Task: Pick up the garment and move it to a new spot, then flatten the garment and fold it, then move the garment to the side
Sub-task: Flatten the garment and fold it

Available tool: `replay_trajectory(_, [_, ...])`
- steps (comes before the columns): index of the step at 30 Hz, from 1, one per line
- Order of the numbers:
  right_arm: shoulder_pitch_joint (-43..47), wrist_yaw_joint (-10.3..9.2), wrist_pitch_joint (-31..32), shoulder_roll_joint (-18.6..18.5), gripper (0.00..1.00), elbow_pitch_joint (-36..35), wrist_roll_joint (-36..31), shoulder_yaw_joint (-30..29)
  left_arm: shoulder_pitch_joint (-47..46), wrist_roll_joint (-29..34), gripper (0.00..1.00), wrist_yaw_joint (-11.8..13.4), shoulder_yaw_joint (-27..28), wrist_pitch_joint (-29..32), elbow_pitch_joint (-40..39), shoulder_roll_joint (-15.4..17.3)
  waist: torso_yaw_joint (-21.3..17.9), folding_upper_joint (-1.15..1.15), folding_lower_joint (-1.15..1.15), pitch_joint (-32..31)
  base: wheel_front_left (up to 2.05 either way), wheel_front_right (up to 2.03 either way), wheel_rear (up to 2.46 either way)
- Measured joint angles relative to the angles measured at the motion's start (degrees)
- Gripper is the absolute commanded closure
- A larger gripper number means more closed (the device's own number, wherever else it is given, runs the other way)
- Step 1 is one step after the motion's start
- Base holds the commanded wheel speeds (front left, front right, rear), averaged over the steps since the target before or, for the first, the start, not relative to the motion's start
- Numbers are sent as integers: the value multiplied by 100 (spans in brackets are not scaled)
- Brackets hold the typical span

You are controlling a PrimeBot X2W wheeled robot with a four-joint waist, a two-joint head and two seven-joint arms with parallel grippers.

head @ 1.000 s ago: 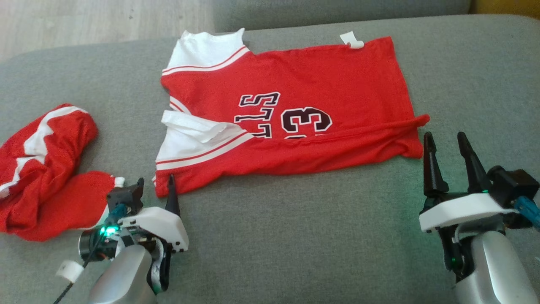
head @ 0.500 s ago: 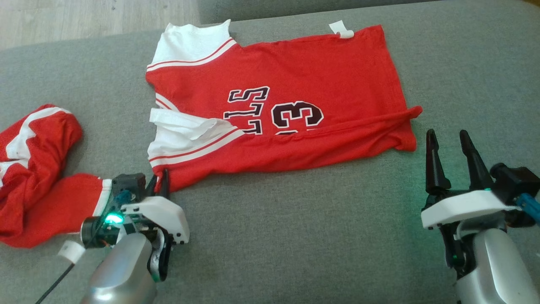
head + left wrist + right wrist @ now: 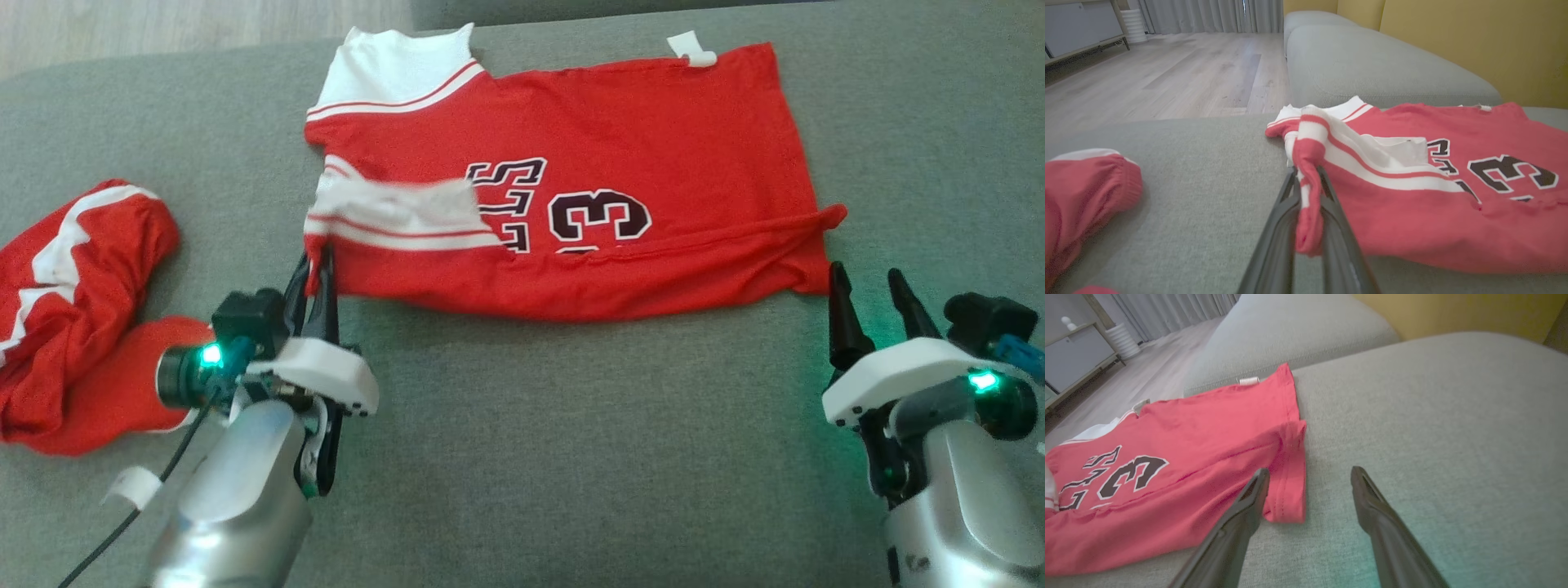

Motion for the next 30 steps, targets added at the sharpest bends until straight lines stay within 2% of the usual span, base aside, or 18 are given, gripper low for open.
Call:
replay_trajectory(6, [-412,0,253,5,0,758,453,-100,-64,80,100,0,7,-93,-379,3,127,0,0,57,0,0,0])
replay_trajectory(14, [-1016,0,286,-18,0,1844,513,-58,-52,138,100,2,-2,-138,-638,11,249,0,-1,97,0,0,0])
replay_trajectory(19, [-1238,0,191,-49,0,2130,530,165,-49,181,100,7,-43,-143,-659,30,277,0,-1,115,0,0,0])
replay_trajectory(21, [-1267,0,154,-62,88,2196,530,259,-48,181,100,8,-47,-143,-657,38,276,0,-1,110,0,0,0])
replay_trajectory(22, [-1276,0,134,-78,100,2218,527,322,-46,181,100,8,-48,-143,-653,43,271,0,-1,105,0,0,0])
replay_trajectory(26, [-1277,0,31,-59,100,2256,457,419,-35,180,100,12,-49,-143,-608,52,241,0,0,73,0,0,0])
replay_trajectory(30, [-1265,0,-92,-48,100,2240,82,282,37,178,100,53,-54,-143,-571,57,207,0,0,-1,0,0,0])
